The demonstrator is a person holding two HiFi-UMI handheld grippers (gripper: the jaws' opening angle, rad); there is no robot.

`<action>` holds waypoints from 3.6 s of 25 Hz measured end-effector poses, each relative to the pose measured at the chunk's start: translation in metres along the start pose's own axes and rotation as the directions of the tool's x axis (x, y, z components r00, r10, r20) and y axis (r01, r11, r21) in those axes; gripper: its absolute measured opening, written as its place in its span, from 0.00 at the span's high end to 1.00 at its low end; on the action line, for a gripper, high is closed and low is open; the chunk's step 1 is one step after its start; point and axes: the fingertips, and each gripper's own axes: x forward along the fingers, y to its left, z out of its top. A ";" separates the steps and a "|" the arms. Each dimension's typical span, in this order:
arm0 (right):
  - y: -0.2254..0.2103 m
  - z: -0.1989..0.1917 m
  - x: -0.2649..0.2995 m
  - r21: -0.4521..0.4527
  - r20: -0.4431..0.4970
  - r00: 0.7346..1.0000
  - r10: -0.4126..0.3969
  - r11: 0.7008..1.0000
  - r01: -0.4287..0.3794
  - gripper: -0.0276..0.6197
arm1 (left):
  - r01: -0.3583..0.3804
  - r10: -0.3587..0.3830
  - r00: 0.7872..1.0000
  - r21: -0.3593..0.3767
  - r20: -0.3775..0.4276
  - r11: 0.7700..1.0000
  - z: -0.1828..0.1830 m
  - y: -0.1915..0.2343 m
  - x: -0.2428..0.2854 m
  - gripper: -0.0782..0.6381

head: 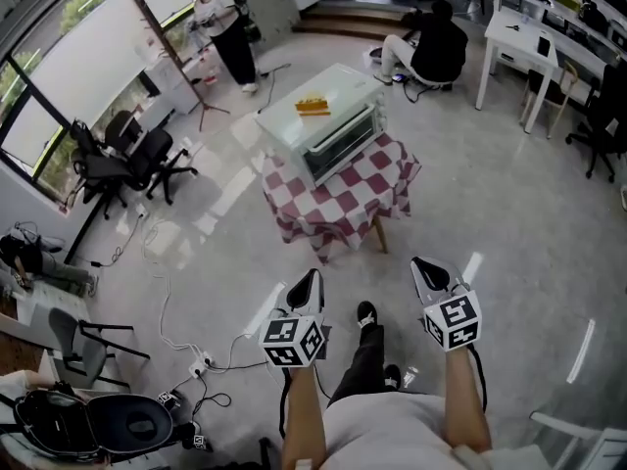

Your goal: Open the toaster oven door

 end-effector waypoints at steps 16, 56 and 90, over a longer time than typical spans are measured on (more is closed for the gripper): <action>-0.065 0.022 0.122 -0.010 0.002 0.999 -0.035 0.999 0.035 0.95 | 0.040 -0.041 0.998 -0.021 -0.039 0.999 0.017 0.050 0.135 0.89; -0.124 0.036 0.372 -0.310 -0.287 0.939 0.190 0.909 -0.279 0.95 | -0.109 0.092 0.990 -0.176 -0.103 0.978 0.039 0.193 0.270 0.89; -0.156 0.037 0.446 -0.859 -0.479 0.852 0.214 0.089 -0.505 0.89 | -0.235 0.225 0.971 -0.150 -0.080 0.960 0.040 0.112 0.283 0.89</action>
